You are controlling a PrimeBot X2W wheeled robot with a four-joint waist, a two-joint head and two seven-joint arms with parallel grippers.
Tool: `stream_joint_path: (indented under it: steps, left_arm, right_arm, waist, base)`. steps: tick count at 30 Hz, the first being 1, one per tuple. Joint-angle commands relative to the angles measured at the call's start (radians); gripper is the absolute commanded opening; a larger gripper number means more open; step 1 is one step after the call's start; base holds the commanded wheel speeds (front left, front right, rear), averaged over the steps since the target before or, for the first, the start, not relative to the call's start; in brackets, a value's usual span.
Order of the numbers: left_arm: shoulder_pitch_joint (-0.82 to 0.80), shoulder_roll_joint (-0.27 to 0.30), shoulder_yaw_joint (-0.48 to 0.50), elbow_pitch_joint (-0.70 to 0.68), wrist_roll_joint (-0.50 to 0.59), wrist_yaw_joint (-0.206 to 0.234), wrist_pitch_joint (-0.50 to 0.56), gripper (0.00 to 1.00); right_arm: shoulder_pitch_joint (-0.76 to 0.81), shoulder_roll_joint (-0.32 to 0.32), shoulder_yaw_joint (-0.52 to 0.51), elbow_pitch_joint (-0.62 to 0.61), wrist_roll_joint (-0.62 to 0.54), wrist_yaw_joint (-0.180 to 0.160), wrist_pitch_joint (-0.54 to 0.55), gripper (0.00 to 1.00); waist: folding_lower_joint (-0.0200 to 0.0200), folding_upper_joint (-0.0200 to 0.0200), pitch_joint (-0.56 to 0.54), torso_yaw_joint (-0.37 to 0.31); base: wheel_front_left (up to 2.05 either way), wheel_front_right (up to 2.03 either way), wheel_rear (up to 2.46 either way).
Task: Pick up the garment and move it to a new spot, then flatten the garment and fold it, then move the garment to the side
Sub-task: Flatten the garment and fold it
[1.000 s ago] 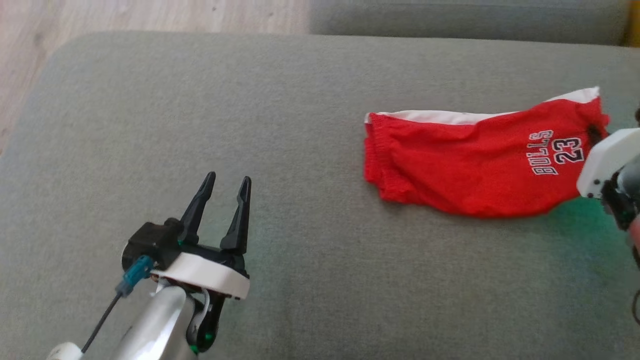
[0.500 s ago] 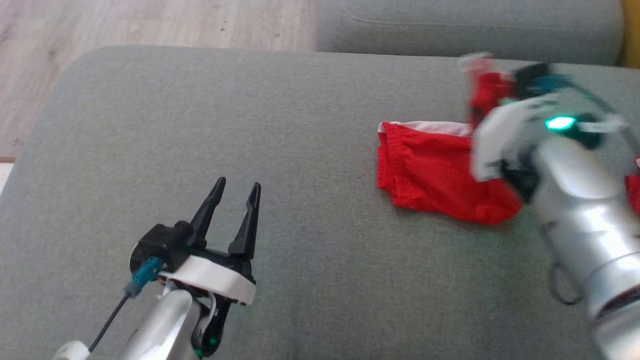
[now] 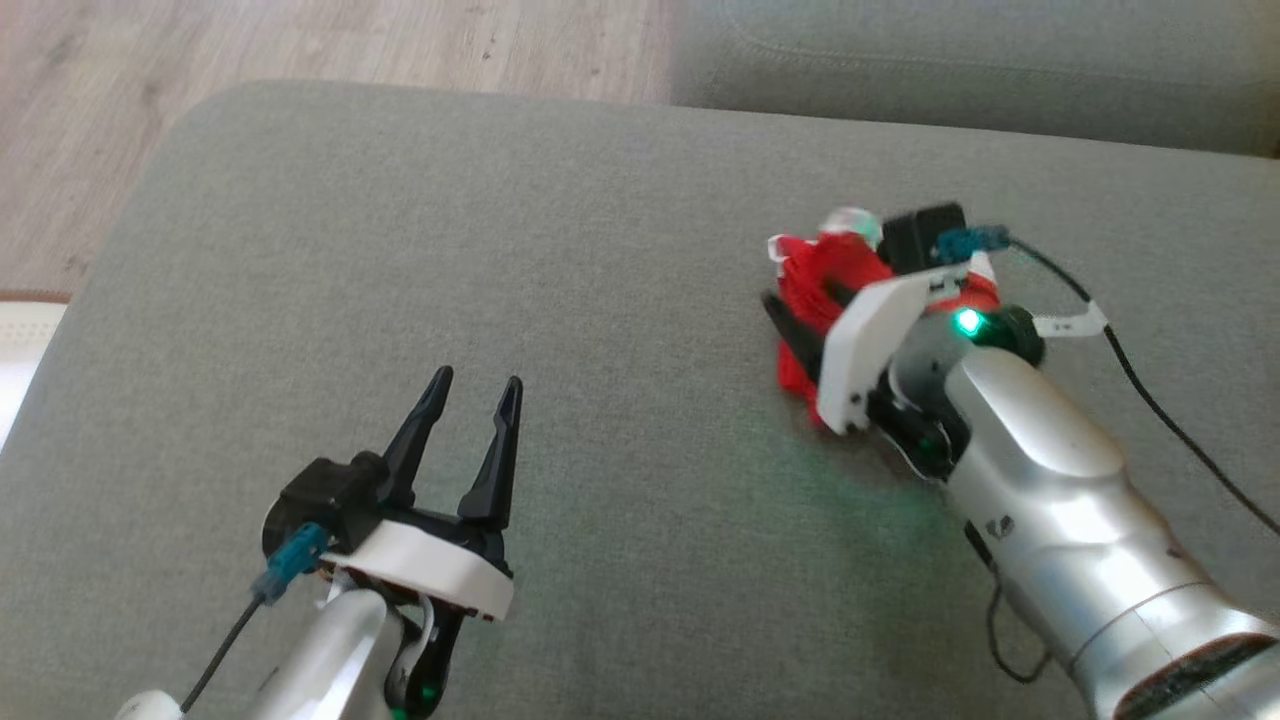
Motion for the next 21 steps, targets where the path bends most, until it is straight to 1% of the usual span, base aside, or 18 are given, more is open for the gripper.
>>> stream_joint_path:
  steps: [1,3,6,7,9,11,14,17,18,19,20,21]
  left_arm:
    - [-0.024,0.026,0.032,-0.032,-0.011,0.009,-0.003,1.0]
    - [-0.015,0.031,0.036,-0.034,-0.014,0.014,-0.004,1.0]
    - [-0.002,0.037,0.039,-0.039,-0.018,0.018,-0.005,1.0]
    - [-0.002,0.037,0.039,-0.039,-0.018,0.018,-0.005,1.0]
    - [0.005,0.04,0.04,-0.044,-0.021,0.021,-0.006,1.0]
    - [0.007,0.041,0.038,-0.05,-0.022,0.022,-0.005,1.0]
    - [0.002,0.041,0.035,-0.059,-0.022,0.023,-0.002,1.0]
    - [-0.007,0.04,0.029,-0.065,-0.022,0.022,0.0,1.0]
    - [-0.011,0.039,0.027,-0.066,-0.021,0.021,0.001,1.0]
    - [-0.015,0.038,0.024,-0.067,-0.02,0.02,0.002,1.0]
    - [-0.02,0.037,0.021,-0.067,-0.02,0.019,0.002,1.0]
    - [-0.023,0.037,0.019,-0.066,-0.019,0.019,0.002,1.0]
  right_arm:
    - [0.002,0.01,-0.02,-0.104,0.038,0.007,-0.029,1.0]
    - [0.031,-0.033,-0.052,-0.184,0.057,0.007,-0.051,1.0]
    - [0.089,-0.119,-0.129,-0.268,0.035,0.007,-0.08,1.0]
    - [0.089,-0.119,-0.129,-0.268,0.035,0.007,-0.08,1.0]
    - [0.139,-0.162,-0.199,-0.3,0.012,0.007,-0.09,1.0]
    - [0.186,-0.202,-0.265,-0.314,-0.042,0.007,-0.098,1.0]
    - [0.243,-0.218,-0.354,-0.313,-0.133,0.007,-0.107,1.0]
    - [0.271,-0.192,-0.395,-0.302,-0.231,0.007,-0.113,1.0]
    - [0.274,-0.176,-0.402,-0.296,-0.255,0.007,-0.112,0.72]
    - [0.272,-0.162,-0.402,-0.289,-0.283,0.007,-0.111,0.18]
    - [0.268,-0.148,-0.396,-0.281,-0.31,0.007,-0.111,0.0]
    - [0.261,-0.133,-0.388,-0.27,-0.336,0.007,-0.105,0.0]
  waist:
    - [0.0,0.0,-0.012,-0.013]
    - [0.0,0.0,-0.023,-0.029]
    - [0.0,0.0,-0.036,-0.052]
    - [0.0,0.0,-0.036,-0.052]
    - [0.0,0.0,-0.041,-0.065]
    - [0.0,0.0,-0.04,-0.07]
    - [0.0,0.0,-0.033,-0.072]
    - [0.0,0.0,-0.021,-0.066]
    - [0.0,0.0,-0.016,-0.063]
    - [0.0,0.0,-0.01,-0.058]
    - [0.0,0.0,-0.006,-0.054]
    - [0.0,0.0,-0.002,-0.05]
  base:
    - [0.0,0.0,0.0]
    - [0.0,0.0,0.0]
    - [0.0,0.0,0.0]
    - [0.0,0.0,0.0]
    - [0.0,0.0,0.0]
    - [0.0,0.0,0.0]
    - [0.0,0.0,0.0]
    - [0.0,0.0,0.0]
    - [0.0,0.0,0.0]
    - [0.0,0.0,0.0]
    - [0.0,0.0,0.0]
    - [0.0,0.0,0.0]
